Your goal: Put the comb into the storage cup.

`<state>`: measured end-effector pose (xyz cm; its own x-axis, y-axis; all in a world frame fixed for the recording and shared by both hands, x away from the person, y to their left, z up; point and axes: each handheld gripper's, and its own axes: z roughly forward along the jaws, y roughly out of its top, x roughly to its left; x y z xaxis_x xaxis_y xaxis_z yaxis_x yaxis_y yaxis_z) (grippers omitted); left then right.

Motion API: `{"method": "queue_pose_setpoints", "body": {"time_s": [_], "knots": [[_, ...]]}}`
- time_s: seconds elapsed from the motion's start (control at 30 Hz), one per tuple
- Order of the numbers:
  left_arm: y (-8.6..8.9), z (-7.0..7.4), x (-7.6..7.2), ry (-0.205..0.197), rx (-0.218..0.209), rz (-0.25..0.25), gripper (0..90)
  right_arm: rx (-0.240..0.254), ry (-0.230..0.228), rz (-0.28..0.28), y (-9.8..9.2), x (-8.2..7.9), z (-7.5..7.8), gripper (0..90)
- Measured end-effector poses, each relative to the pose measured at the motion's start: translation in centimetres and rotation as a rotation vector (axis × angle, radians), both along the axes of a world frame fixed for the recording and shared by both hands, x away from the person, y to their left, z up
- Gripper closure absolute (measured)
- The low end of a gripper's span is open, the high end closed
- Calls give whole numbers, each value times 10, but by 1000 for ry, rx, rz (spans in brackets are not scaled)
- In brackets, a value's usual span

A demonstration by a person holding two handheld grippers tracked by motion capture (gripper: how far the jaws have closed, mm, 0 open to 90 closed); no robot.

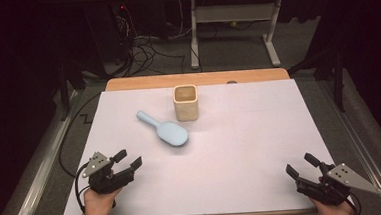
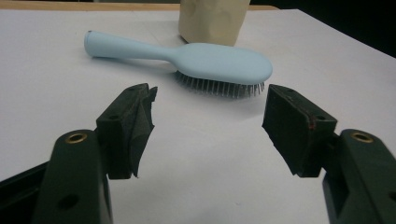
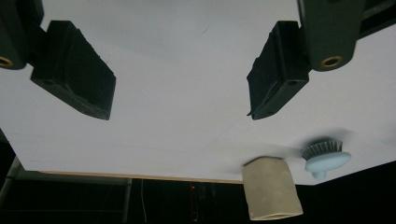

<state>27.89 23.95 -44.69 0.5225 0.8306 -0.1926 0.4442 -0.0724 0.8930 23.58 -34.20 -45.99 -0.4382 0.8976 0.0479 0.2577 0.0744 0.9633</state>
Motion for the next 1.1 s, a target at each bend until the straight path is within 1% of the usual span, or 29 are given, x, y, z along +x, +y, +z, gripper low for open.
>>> {"method": "queue_pose_setpoints", "body": {"time_s": [0.27, 0.37, 0.53, 0.73, 0.97, 1.1], "knots": [[-3, 2, 9, 4, 2, 3, 339, 2, 3, 1, 0, 0, 0, 238], [-5, 3, 12, 6, 10, -2, 340, 2, 2, -1, 0, 0, 0, 238], [-6, 4, 17, 7, 17, 5, 342, 12, 3, -8, -1, 0, 0, 238], [-7, 3, 24, 15, 28, 6, 347, 4, 7, -2, 0, 1, 0, 238], [-13, 7, 31, 8, 34, 0, 350, 6, 5, 0, 0, 1, 0, 238], [-18, 10, 35, 4, 45, -10, 352, 6, 6, 3, 1, 1, 0, 238]]}}
